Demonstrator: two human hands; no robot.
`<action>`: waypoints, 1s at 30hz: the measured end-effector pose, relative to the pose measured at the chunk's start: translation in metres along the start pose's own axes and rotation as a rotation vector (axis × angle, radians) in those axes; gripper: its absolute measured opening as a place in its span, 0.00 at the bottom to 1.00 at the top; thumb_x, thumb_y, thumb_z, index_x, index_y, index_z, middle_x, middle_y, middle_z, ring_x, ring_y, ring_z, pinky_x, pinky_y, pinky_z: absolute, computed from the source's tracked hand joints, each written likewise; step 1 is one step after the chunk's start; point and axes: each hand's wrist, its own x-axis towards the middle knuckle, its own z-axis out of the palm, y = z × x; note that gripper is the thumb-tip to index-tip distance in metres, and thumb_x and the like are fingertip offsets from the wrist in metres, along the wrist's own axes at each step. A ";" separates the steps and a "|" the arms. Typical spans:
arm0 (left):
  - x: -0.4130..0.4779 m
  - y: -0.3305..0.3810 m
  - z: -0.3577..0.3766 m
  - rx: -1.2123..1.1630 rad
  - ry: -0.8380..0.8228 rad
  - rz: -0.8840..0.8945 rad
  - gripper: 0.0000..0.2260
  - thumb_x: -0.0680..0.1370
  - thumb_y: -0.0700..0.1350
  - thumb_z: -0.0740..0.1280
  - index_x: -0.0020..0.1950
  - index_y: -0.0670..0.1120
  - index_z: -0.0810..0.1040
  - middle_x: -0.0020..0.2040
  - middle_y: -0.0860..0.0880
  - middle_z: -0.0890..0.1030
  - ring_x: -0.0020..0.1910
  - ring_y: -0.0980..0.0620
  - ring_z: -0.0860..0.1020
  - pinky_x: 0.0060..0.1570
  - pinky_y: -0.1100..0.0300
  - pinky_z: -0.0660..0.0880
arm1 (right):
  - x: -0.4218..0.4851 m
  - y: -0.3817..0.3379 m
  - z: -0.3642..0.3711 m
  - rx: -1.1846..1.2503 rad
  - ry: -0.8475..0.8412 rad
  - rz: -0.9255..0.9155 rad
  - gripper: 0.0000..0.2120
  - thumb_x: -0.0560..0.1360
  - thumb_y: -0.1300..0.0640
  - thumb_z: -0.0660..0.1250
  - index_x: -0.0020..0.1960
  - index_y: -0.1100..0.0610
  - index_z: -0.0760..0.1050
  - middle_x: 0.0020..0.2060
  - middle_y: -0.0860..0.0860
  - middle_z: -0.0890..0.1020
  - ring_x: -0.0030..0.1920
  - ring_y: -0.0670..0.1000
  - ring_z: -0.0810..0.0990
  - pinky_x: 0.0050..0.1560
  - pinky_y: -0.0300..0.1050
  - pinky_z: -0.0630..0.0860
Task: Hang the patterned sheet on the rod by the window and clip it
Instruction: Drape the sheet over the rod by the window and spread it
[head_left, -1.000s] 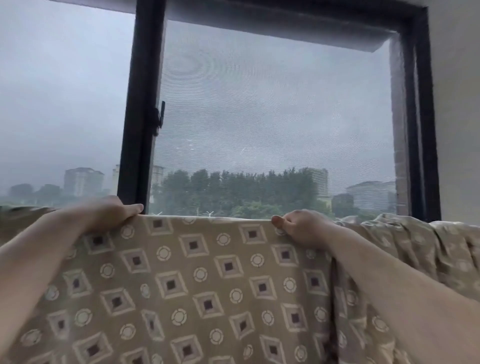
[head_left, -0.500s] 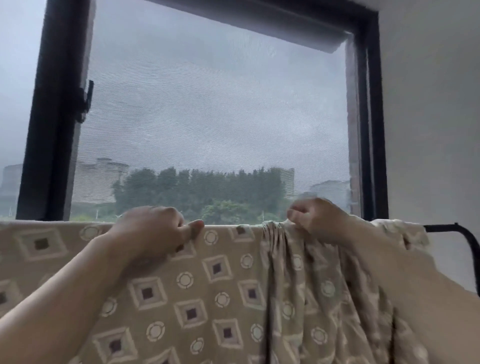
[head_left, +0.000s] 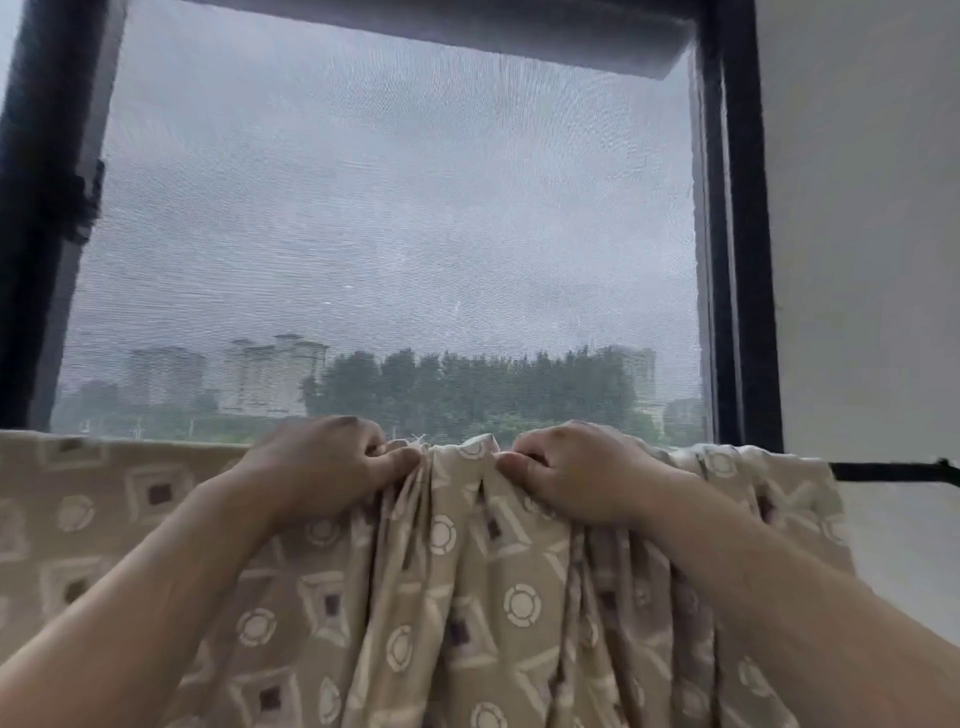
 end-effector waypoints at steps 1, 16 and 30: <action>0.001 -0.004 0.001 0.005 -0.005 -0.033 0.39 0.62 0.80 0.43 0.37 0.49 0.75 0.33 0.52 0.80 0.36 0.54 0.79 0.41 0.55 0.76 | -0.004 0.013 0.000 -0.008 0.001 -0.021 0.21 0.79 0.33 0.50 0.46 0.46 0.74 0.51 0.48 0.82 0.48 0.51 0.76 0.46 0.47 0.69; 0.055 0.123 0.019 -0.191 -0.051 -0.023 0.22 0.80 0.62 0.56 0.39 0.47 0.76 0.33 0.56 0.74 0.39 0.54 0.75 0.41 0.57 0.69 | -0.026 0.108 -0.002 0.118 -0.016 -0.012 0.16 0.79 0.40 0.57 0.47 0.50 0.75 0.49 0.47 0.81 0.49 0.51 0.77 0.50 0.48 0.74; 0.110 0.164 0.054 -0.088 -0.112 0.074 0.15 0.76 0.54 0.58 0.34 0.47 0.74 0.35 0.54 0.75 0.41 0.52 0.77 0.41 0.61 0.72 | -0.130 0.190 0.070 0.701 0.652 0.540 0.12 0.74 0.43 0.69 0.53 0.47 0.73 0.46 0.41 0.78 0.46 0.39 0.76 0.47 0.36 0.73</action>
